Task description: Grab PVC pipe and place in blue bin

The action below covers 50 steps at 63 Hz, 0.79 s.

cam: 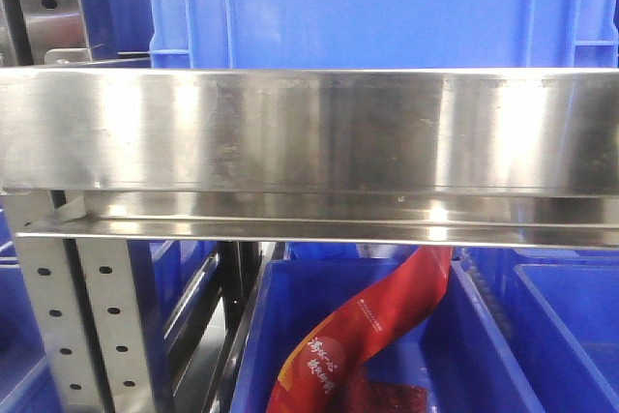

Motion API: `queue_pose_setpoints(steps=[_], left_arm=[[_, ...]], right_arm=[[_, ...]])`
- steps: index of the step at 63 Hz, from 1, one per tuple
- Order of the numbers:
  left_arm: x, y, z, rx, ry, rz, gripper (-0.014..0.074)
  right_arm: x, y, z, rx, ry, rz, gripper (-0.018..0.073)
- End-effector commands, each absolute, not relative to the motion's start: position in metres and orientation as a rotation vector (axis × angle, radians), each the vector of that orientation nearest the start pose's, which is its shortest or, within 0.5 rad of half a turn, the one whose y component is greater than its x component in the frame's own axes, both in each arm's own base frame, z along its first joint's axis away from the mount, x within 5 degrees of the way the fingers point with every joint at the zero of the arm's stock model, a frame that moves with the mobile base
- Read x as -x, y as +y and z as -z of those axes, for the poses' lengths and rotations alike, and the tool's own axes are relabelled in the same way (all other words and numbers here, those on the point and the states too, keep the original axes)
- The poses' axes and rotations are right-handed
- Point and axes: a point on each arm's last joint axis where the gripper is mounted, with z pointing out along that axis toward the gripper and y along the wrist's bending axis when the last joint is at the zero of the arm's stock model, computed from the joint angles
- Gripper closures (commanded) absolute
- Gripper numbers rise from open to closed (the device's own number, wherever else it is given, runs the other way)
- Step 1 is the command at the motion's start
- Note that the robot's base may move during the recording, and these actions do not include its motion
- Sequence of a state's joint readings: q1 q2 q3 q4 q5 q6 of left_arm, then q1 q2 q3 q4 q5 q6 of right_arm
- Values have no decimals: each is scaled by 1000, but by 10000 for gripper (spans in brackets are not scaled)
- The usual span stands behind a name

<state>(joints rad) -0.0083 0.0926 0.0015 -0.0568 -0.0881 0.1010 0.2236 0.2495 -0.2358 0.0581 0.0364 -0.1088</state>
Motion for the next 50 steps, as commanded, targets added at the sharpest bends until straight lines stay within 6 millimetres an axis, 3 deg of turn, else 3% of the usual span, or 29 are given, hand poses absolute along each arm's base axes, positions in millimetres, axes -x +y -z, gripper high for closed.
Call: queue_pose_setpoints(steps=[1,50], left_arm=[[-63,0,-217,-28,1474,-30,707],[-63,0,-217,-28,1474,-30,707]], right_arm=[[-68,15,-271,184,1472,-149,727],[-51,2,-239,11,1399,-50,727]])
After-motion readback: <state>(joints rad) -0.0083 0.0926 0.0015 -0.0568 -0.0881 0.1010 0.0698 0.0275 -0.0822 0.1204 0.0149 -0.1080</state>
